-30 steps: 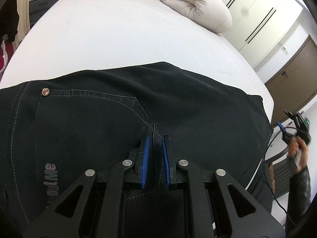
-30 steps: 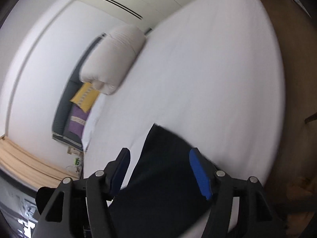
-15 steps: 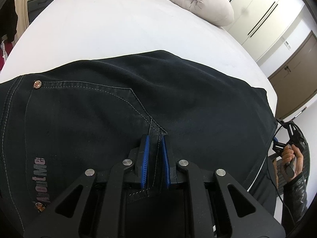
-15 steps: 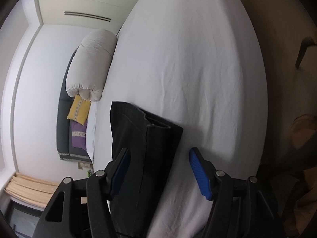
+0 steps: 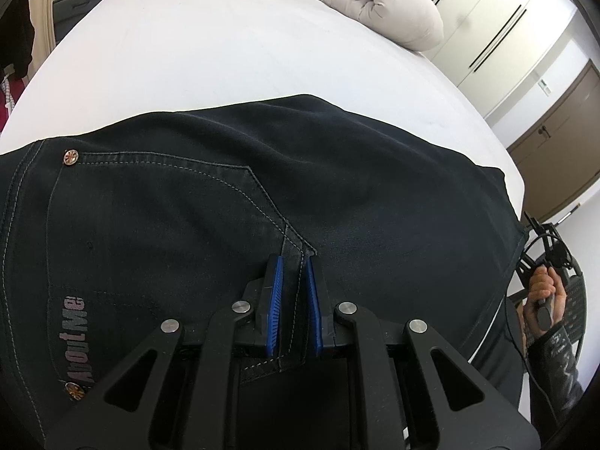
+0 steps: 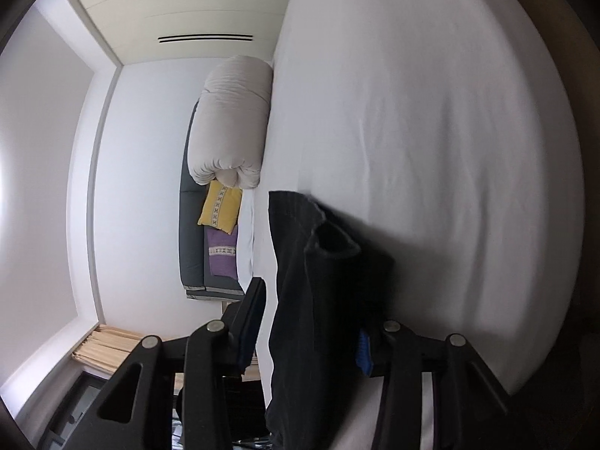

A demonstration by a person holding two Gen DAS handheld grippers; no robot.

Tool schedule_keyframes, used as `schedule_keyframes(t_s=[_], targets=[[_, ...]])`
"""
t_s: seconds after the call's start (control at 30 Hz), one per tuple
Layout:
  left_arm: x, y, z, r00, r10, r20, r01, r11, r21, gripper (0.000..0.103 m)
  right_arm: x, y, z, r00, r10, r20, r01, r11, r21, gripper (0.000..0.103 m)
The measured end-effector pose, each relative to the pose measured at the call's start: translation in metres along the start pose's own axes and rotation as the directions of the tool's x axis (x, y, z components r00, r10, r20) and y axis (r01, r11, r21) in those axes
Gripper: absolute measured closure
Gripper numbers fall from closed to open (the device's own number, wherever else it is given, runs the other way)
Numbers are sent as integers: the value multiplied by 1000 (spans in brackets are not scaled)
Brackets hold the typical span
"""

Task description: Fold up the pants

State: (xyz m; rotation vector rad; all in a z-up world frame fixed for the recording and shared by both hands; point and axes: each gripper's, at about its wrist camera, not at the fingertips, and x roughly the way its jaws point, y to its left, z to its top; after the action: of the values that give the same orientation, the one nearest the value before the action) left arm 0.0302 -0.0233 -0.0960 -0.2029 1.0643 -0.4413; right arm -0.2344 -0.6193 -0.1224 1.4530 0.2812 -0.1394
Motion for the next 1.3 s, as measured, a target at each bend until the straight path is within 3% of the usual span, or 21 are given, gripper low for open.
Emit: schedule_keyframes(t_s=[0.1, 0.17, 0.4, 0.53, 0.6, 0.63, 0.7, 0.73, 0.77, 0.8, 0.87, 0.9, 0.93, 0.97, 1.0, 1.03, 1.1, 1.2, 1.3], targets=[[1, 0, 0, 1000, 0, 0, 0, 1000, 2, 91, 0, -1, 6, 1000, -7, -4, 7, 1000, -1, 75], [1, 1, 0, 1000, 0, -1, 0, 1000, 4, 91, -1, -7, 7, 999, -41, 2, 41, 999, 22, 93], [3, 7, 0, 1000, -26, -4, 26, 999, -19, 91, -2, 20, -2, 988, -153, 25, 155, 984, -88, 97], [3, 12, 1, 999, -49, 1, 49, 998, -46, 91, 6, 78, -26, 977, -210, 31, 210, 932, -295, 97], [1, 15, 2, 998, -66, 6, 66, 995, -72, 90, 17, 114, -53, 969, -248, 21, 232, 869, -437, 97], [0, 16, 2, 997, -75, 9, 75, 993, -87, 90, 25, 135, -74, 961, -277, 15, 242, 812, -531, 97], [-3, 19, 5, 994, -104, 14, 105, 986, -130, 90, 43, 168, -123, 945, -328, -7, 232, 683, -692, 97], [-4, 20, 6, 993, -118, 17, 119, 982, -146, 90, 55, 182, -158, 933, -360, -23, 208, 588, -781, 97], [-5, 19, 9, 990, -142, 19, 143, 975, -167, 90, 61, 188, -182, 924, -381, -27, 191, 523, -830, 97], [-6, 18, 12, 986, -163, 25, 165, 970, -180, 90, 72, 193, -217, 911, -412, -30, 161, 422, -892, 97], [-7, 13, 18, 975, -221, 39, 224, 953, -205, 81, 92, 189, -271, 882, -468, -53, 98, 293, -951, 97], [-5, 9, 22, 966, -256, 39, 259, 942, -214, 55, 106, 180, -295, 859, -509, -58, 74, 235, -969, 97], [-3, 3, 26, 957, -287, 40, 289, 931, -221, 21, 116, 170, -316, 836, -547, -45, 60, 174, -983, 97], [-2, -3, 30, 949, -309, 55, 313, 922, -228, 13, 123, 159, -335, 819, -574, -5, 63, 99, -993, 97], [-2, -6, 32, 943, -327, 70, 334, 913, -236, 11, 124, 152, -346, 813, -581, 25, 67, 50, -996, 97], [2, -10, 36, 931, -360, 68, 365, 897, -249, 11, 125, 147, -355, 810, -584, 57, 75, 6, -997, 97], [14, -18, 42, 912, -409, 32, 401, 871, -285, 10, 119, 148, -360, 820, -567, 80, 90, -10, -996, 97], [36, -27, 50, 888, -460, -15, 427, 835, -346, 9, 110, 156, -366, 836, -534, 128, 108, -68, -992, 97], [54, -42, 58, 874, -479, -77, 424, 831, -359, 9, 115, 170, -368, 847, -505, 163, 121, -114, -986, 97]])
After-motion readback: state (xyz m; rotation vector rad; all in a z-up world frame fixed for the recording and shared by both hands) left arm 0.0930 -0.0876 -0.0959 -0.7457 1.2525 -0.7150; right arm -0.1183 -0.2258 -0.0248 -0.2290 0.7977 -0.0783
